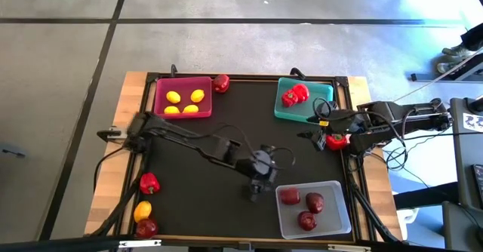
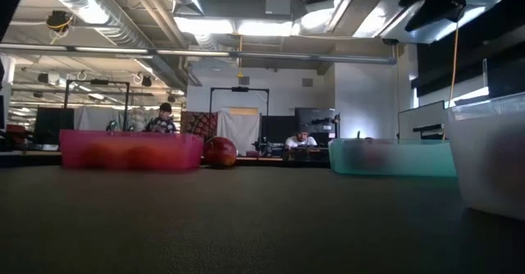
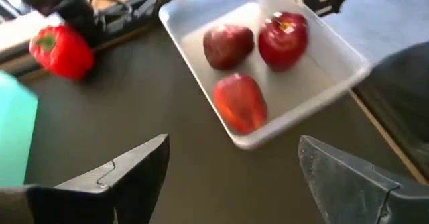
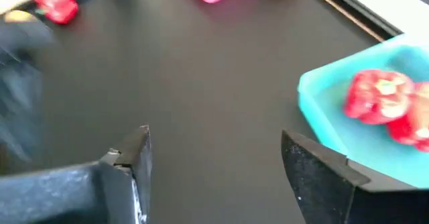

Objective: Sort produce into baskets
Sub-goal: Put the bell pepper into the blue bin

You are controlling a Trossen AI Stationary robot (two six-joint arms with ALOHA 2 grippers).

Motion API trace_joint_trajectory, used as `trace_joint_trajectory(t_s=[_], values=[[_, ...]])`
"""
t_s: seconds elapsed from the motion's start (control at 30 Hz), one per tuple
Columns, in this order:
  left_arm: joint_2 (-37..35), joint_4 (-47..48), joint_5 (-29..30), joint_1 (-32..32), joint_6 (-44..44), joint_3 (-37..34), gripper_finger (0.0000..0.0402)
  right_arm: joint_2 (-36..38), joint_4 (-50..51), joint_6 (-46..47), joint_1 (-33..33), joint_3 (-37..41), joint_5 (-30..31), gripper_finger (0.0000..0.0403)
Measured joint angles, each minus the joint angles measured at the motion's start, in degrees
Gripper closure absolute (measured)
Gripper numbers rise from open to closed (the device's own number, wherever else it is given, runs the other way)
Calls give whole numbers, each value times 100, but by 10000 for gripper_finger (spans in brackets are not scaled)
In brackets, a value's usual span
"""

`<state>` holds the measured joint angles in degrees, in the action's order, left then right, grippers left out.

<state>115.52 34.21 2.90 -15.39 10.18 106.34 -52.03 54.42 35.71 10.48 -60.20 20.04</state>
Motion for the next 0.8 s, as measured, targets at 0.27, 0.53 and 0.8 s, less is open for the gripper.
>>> trace_joint_trajectory(t_s=[0.27,0.53,0.8], values=[[-1730,567,1097,-460,-1071,-1790,75,-76,844,304,0,9,188,157],[-3962,-116,2122,-1107,-2695,-4198,75,-206,1492,661,0,9,254,157],[-5268,-1317,2755,-1550,-3526,-5850,75,-387,1666,623,0,7,350,157]])
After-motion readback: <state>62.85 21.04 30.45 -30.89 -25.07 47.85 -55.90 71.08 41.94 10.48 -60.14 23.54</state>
